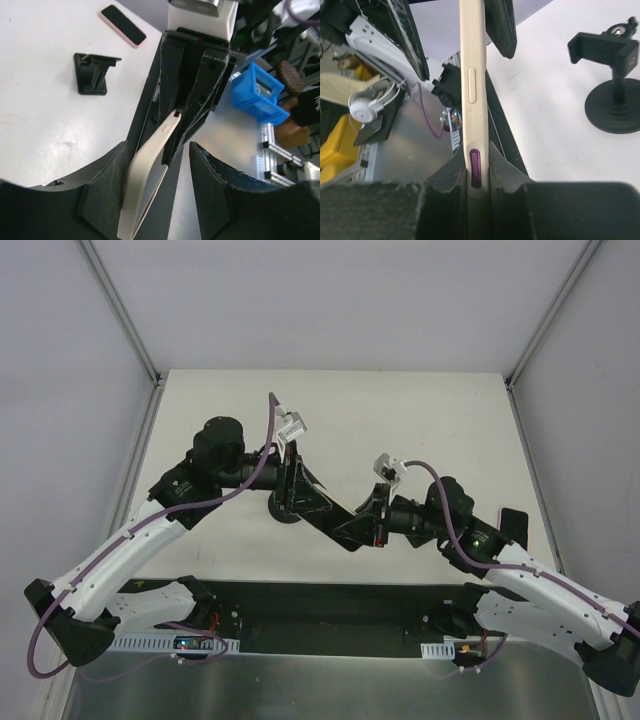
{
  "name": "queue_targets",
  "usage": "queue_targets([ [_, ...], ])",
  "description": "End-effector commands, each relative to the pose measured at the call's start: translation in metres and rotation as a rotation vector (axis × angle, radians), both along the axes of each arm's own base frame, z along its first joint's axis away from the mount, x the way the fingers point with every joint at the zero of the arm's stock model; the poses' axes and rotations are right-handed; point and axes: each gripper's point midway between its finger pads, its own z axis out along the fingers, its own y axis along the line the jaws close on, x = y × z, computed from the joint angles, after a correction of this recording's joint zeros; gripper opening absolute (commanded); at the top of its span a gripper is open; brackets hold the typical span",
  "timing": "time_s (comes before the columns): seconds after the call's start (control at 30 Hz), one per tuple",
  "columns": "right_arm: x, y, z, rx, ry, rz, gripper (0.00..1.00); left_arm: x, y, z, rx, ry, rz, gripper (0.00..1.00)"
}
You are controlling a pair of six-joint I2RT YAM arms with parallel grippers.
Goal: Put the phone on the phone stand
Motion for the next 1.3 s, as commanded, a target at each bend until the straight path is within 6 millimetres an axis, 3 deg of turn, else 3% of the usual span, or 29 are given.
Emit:
queue_targets([
  [0.0, 0.022, -0.010, 0.059, 0.235, -0.078, -0.157, 0.01, -0.012, -0.009, 0.040, -0.209, 0.060, -0.094, 0.50],
  [0.3, 0.013, -0.044, 0.073, 0.331, -0.149, -0.239, 0.01, -0.014, -0.026, 0.053, -0.328, 0.132, -0.204, 0.46],
  [0.47, 0.009, -0.056, 0.080, 0.377, -0.154, -0.266, 0.01, -0.024, -0.046, 0.059, -0.335, 0.119, -0.260, 0.47],
  [0.6, 0.006, -0.062, 0.085, 0.391, -0.171, -0.270, 0.01, -0.026, -0.061, 0.069, -0.353, 0.109, -0.279, 0.33],
  [0.63, 0.005, -0.064, 0.084, 0.391, -0.171, -0.272, 0.01, -0.026, -0.064, 0.071, -0.360, 0.113, -0.283, 0.23],
  [0.73, 0.003, -0.069, 0.083, 0.395, -0.173, -0.285, 0.01, -0.025, -0.064, 0.084, -0.415, 0.087, -0.273, 0.09],
  [0.93, 0.002, -0.073, 0.076, 0.403, -0.132, -0.297, 0.01, -0.027, -0.065, 0.095, -0.475, 0.069, -0.269, 0.08],
  [1.1, 0.002, -0.073, 0.073, 0.406, -0.111, -0.300, 0.01, -0.028, -0.066, 0.099, -0.495, 0.084, -0.273, 0.19],
  [1.27, 0.003, -0.072, 0.072, 0.405, -0.096, -0.301, 0.01, -0.029, -0.066, 0.101, -0.511, 0.086, -0.263, 0.17],
])
